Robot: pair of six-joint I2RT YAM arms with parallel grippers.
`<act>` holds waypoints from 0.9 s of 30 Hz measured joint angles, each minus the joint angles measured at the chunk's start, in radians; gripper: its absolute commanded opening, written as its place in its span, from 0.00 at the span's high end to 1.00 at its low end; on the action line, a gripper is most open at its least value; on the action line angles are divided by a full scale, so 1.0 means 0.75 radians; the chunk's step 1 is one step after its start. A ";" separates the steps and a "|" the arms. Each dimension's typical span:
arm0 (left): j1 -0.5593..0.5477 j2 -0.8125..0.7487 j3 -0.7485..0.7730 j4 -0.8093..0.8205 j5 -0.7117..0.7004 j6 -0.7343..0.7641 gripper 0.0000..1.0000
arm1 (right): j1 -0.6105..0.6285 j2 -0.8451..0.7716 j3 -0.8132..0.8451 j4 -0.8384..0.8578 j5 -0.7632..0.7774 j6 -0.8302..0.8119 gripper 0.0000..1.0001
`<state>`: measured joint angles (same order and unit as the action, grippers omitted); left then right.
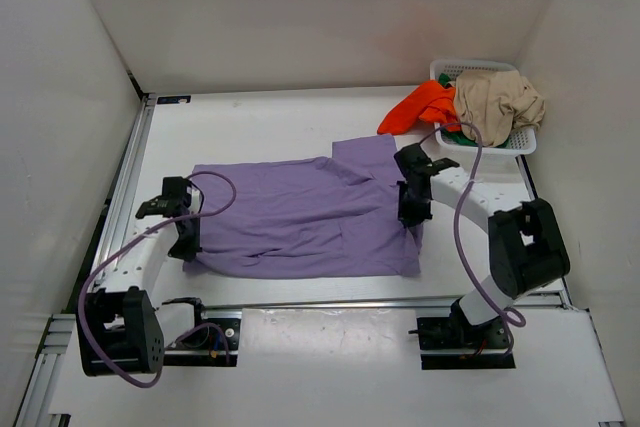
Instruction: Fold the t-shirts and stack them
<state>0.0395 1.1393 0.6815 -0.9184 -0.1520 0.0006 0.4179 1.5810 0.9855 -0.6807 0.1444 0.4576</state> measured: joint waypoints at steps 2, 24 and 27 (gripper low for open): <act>-0.001 -0.046 0.012 -0.003 -0.027 0.000 0.90 | 0.003 -0.046 0.049 -0.047 0.034 0.004 1.00; -0.017 -0.219 1.454 0.109 -0.172 -0.008 0.90 | 0.002 -1.020 1.080 0.213 0.211 -0.256 1.00; -0.017 -0.146 1.459 0.103 -0.161 -0.007 0.90 | 0.002 -0.876 1.158 0.215 0.224 -0.305 1.00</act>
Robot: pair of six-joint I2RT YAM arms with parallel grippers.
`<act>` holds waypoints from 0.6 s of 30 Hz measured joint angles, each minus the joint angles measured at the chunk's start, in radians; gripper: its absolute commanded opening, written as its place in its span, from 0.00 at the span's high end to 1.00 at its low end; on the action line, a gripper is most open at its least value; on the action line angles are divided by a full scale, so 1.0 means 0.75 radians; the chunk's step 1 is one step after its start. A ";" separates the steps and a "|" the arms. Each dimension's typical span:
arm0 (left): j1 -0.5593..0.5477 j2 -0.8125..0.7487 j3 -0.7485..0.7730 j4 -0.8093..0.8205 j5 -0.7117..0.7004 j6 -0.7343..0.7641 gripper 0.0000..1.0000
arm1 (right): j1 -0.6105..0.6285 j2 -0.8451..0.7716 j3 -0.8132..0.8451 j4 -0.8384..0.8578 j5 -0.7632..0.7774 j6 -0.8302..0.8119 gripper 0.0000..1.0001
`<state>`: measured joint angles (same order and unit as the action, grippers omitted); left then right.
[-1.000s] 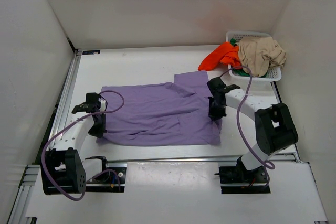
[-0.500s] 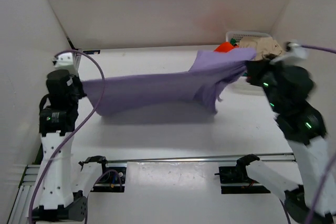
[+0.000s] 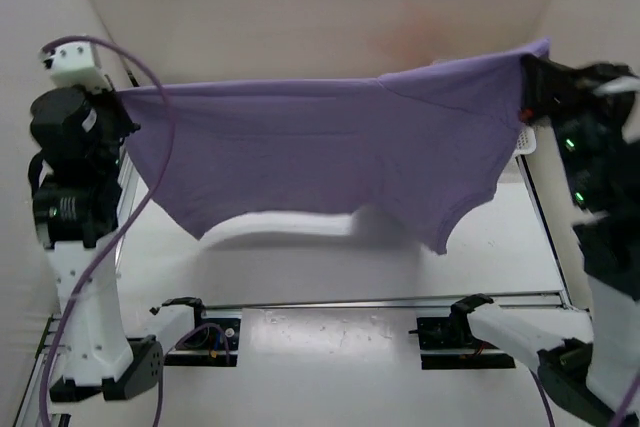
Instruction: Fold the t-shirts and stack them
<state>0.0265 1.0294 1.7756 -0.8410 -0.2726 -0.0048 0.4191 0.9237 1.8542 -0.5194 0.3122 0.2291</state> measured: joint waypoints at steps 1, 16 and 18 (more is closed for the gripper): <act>0.000 0.040 0.000 -0.002 0.006 0.000 0.90 | 0.000 0.053 0.015 0.009 0.001 -0.018 1.00; 0.013 1.245 0.234 0.033 0.070 0.013 0.32 | -0.269 1.526 0.496 0.178 -0.215 -0.012 0.23; 0.014 1.433 0.396 0.045 0.046 0.015 0.08 | -0.278 1.682 0.561 0.167 -0.220 -0.009 0.07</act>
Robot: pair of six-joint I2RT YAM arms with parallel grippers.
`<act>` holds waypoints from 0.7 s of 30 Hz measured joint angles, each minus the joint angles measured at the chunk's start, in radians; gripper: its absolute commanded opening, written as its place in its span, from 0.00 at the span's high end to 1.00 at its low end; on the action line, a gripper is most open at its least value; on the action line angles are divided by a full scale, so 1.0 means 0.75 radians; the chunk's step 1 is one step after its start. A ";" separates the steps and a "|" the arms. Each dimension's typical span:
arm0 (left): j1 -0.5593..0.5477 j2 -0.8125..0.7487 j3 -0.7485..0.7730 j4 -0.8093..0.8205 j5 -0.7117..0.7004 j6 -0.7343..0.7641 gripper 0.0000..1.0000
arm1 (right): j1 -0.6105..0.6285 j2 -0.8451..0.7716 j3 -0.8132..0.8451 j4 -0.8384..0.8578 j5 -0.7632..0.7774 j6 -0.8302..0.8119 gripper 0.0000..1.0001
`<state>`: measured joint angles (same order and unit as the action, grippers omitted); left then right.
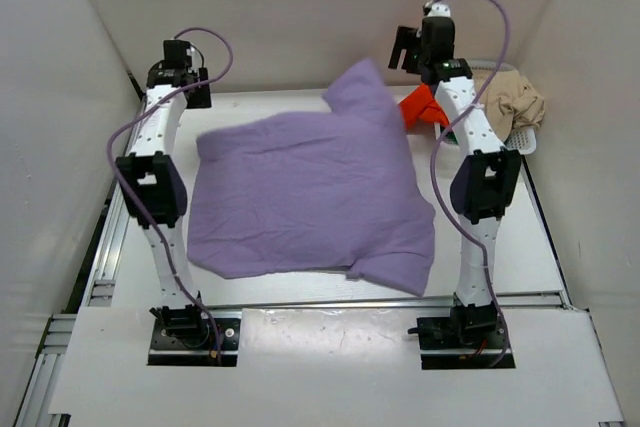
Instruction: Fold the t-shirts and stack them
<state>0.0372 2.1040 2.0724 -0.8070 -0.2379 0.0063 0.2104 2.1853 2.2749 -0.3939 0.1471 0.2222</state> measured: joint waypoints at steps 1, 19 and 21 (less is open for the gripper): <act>0.000 0.075 0.067 0.006 -0.023 -0.004 0.06 | -0.001 0.042 0.004 -0.010 -0.001 0.006 0.05; 0.249 -0.708 -1.303 -0.326 -0.013 -0.008 0.07 | 0.157 -1.258 -1.541 -0.402 0.010 0.334 0.02; 0.272 -0.695 -1.358 -0.339 0.029 -0.008 0.09 | 0.220 -1.226 -1.731 -0.426 0.004 0.406 0.02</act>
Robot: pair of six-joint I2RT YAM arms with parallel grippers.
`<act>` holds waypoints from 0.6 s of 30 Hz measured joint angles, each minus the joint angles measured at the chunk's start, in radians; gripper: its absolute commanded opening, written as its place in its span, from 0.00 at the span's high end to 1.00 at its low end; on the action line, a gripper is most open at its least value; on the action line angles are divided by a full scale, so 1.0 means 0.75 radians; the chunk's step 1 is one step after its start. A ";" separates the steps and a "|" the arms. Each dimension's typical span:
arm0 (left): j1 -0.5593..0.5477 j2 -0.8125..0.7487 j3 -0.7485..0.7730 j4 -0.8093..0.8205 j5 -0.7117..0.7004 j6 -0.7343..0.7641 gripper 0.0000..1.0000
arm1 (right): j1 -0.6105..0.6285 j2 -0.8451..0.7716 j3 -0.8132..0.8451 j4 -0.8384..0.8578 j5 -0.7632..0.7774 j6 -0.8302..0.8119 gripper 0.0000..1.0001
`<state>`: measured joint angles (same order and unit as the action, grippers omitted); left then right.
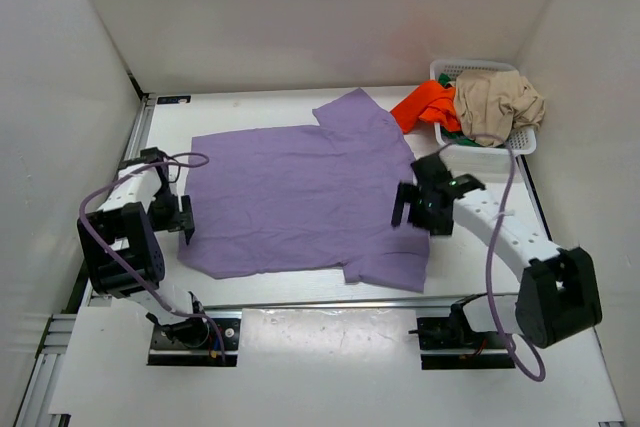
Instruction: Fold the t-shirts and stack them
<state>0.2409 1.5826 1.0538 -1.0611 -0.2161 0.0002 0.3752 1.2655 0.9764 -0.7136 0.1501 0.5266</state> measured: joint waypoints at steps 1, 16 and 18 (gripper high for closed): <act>0.003 0.001 -0.020 -0.001 0.024 0.000 0.10 | 0.033 0.022 -0.084 -0.023 -0.007 0.032 0.02; -0.011 0.017 -0.140 0.113 0.346 -0.002 0.51 | 0.103 -0.094 -0.538 0.036 -0.171 0.243 0.48; -0.013 0.052 -0.151 0.130 0.359 -0.007 0.82 | 0.101 -0.080 -0.540 0.072 -0.196 0.232 0.80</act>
<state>0.2314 1.6215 0.9409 -0.9638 0.0528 -0.0051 0.4507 1.2057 0.5716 -0.6594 0.0029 0.7006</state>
